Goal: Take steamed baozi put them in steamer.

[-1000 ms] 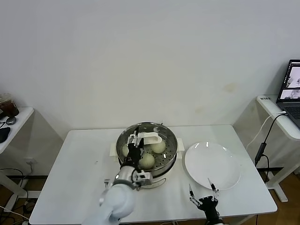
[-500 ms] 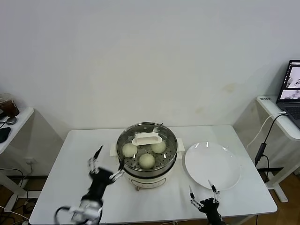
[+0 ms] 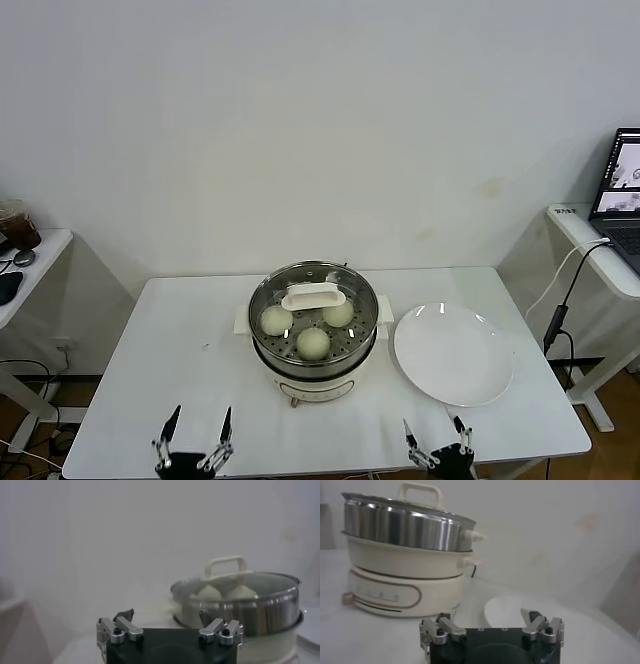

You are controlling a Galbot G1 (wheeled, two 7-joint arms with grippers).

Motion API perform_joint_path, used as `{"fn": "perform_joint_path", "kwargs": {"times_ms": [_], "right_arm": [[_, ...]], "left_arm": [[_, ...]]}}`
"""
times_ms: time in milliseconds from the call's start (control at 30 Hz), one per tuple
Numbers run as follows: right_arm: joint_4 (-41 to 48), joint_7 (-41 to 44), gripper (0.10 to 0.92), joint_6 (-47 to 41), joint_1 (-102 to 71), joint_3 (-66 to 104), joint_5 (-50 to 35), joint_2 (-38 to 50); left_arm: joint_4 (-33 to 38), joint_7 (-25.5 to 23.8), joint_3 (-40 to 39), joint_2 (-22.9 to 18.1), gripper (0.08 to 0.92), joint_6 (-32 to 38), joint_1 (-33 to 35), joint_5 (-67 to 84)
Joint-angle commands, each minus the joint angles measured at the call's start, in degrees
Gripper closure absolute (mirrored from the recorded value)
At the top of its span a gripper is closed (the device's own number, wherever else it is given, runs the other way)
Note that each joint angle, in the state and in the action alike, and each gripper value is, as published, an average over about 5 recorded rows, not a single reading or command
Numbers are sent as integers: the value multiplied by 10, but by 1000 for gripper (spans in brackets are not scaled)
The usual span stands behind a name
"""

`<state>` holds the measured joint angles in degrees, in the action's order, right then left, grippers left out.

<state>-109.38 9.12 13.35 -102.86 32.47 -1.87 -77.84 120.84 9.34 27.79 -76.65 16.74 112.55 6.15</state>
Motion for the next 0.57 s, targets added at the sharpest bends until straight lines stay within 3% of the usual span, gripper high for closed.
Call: {"fn": "perform_joint_path", "kwargs": {"times_ms": [33, 567], "right_arm": [[-64, -1, 203, -50, -49, -13, -42, 36], [-58, 5, 203, -43, -47, -11, -15, 16]], "left_arm": [[-57, -23, 12, -30, 177, 82, 57, 50], [-33, -54, 36, -38, 177, 41, 55, 17]]}}
